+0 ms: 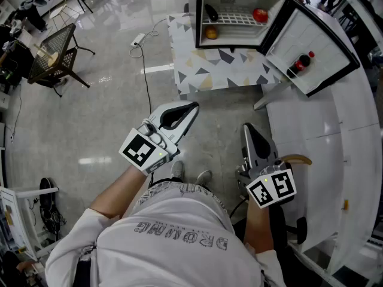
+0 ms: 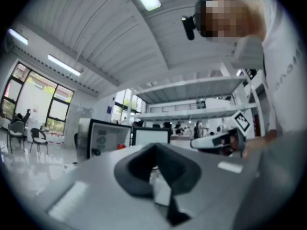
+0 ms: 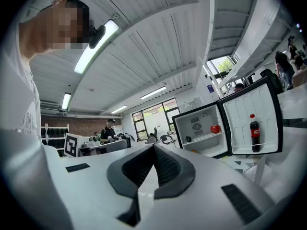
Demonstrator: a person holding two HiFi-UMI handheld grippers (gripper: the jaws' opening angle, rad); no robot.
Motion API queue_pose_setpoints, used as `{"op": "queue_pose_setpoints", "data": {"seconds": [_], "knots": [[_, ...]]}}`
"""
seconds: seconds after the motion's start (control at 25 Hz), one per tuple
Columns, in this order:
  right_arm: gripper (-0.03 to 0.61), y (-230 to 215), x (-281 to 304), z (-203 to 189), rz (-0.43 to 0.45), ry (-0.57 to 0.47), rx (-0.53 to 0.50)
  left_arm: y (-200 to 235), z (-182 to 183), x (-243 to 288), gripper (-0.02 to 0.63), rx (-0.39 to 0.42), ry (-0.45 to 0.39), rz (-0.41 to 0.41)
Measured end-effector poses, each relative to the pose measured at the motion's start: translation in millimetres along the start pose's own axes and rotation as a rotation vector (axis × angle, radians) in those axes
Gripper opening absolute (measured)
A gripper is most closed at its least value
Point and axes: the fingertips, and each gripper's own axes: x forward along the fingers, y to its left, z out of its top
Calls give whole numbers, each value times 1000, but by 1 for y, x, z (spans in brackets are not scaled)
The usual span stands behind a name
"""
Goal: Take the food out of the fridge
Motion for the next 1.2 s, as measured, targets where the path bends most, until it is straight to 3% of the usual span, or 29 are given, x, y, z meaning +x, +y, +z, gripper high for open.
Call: {"op": "queue_pose_setpoints", "data": {"seconds": [0.64, 1.2], "knots": [[0, -24, -1, 4, 4, -12, 38, -3, -3, 19, 8, -15, -6, 28], [0, -66, -43, 4, -3, -16, 45, -44, -11, 49, 8, 8, 0, 36]]}}
